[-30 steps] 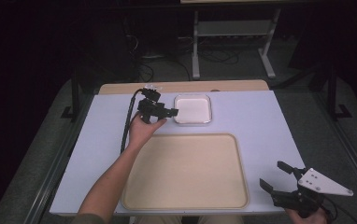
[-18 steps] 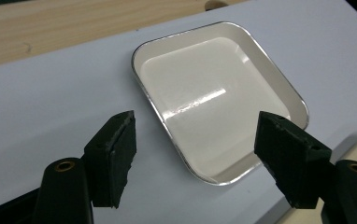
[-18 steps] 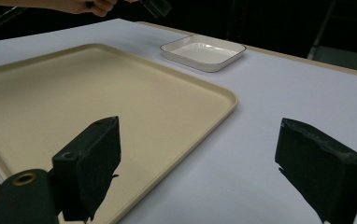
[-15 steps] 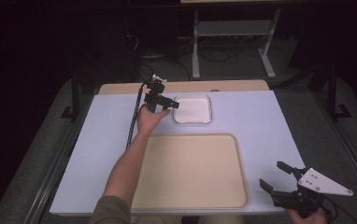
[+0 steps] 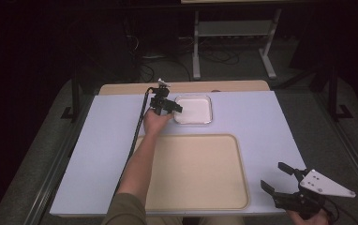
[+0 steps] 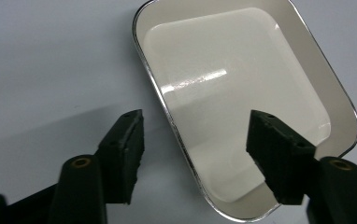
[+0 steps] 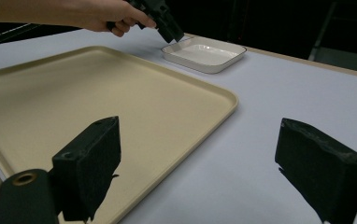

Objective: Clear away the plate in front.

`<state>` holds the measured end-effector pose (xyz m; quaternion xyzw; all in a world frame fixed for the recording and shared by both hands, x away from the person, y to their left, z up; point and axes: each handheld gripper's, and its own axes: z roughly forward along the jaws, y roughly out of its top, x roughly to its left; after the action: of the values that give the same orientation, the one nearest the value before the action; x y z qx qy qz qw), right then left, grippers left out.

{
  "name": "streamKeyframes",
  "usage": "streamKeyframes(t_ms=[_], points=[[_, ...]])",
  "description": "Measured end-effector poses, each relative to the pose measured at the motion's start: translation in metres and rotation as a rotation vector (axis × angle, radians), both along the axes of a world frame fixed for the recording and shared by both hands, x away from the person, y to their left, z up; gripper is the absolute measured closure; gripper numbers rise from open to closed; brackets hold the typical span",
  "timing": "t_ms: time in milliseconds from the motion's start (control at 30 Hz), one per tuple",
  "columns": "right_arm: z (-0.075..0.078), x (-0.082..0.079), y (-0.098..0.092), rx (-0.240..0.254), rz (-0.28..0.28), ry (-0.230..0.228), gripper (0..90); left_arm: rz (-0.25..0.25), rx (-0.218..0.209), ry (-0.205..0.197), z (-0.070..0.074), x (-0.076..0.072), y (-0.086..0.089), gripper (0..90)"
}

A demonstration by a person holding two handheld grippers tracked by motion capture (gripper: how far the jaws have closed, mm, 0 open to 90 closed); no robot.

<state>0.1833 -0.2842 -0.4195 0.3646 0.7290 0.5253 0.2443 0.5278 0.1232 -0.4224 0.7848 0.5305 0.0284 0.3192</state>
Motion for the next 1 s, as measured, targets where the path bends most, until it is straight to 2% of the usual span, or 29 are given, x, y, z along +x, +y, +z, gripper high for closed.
streamKeyframes(t_ms=[33,167,233,333,367,600,633,800,833,867,900,933,967,1000], points=[[0.0,0.0,0.0,0.0,0.001,0.0,13.4,0.004,0.024,0.007,-0.002,0.0,-0.002,43.4],[0.0,0.0,0.0,0.0,0.001,0.0,13.4,0.006,0.025,0.016,-0.004,0.0,-0.004,49.0],[0.0,0.0,0.0,-0.001,0.002,0.0,13.4,0.018,0.058,0.02,-0.007,0.0,-0.007,53.7],[0.0,0.0,0.0,0.0,0.002,0.0,13.4,0.028,0.061,0.027,-0.008,0.0,-0.008,57.1],[0.0,0.0,0.0,0.001,0.003,0.0,13.4,0.039,0.077,0.029,-0.009,-0.001,-0.009,61.4],[0.0,0.0,0.0,-0.001,0.004,0.0,13.3,0.072,0.094,0.036,-0.011,-0.002,-0.012,75.2],[0.0,-0.001,0.001,-0.002,0.004,0.0,13.3,0.08,0.076,0.048,-0.011,-0.002,-0.012,77.1],[0.0,-0.001,0.0,-0.002,0.005,-0.001,13.4,0.108,0.051,0.058,-0.012,-0.001,-0.01,80.7],[0.0,-0.001,0.0,-0.002,0.005,-0.001,13.3,0.12,0.022,0.071,-0.013,0.0,-0.008,81.3],[0.0,-0.001,0.0,-0.002,0.005,-0.001,13.3,0.12,0.022,0.071,-0.013,0.0,-0.008,82.2],[0.0,-0.001,0.0,-0.001,0.005,-0.001,13.3,0.117,-0.001,0.074,-0.014,0.0,-0.008,83.3],[0.0,-0.001,0.0,-0.001,0.005,-0.001,13.3,0.117,-0.001,0.074,-0.014,0.0,-0.008,84.4],[0.0,-0.001,0.0,0.001,0.004,0.0,13.3,0.118,-0.028,0.083,-0.015,0.0,-0.008,85.6],[0.0,-0.001,0.0,0.001,0.003,0.0,13.3,0.118,-0.028,0.083,-0.015,0.0,-0.008,87.0]])
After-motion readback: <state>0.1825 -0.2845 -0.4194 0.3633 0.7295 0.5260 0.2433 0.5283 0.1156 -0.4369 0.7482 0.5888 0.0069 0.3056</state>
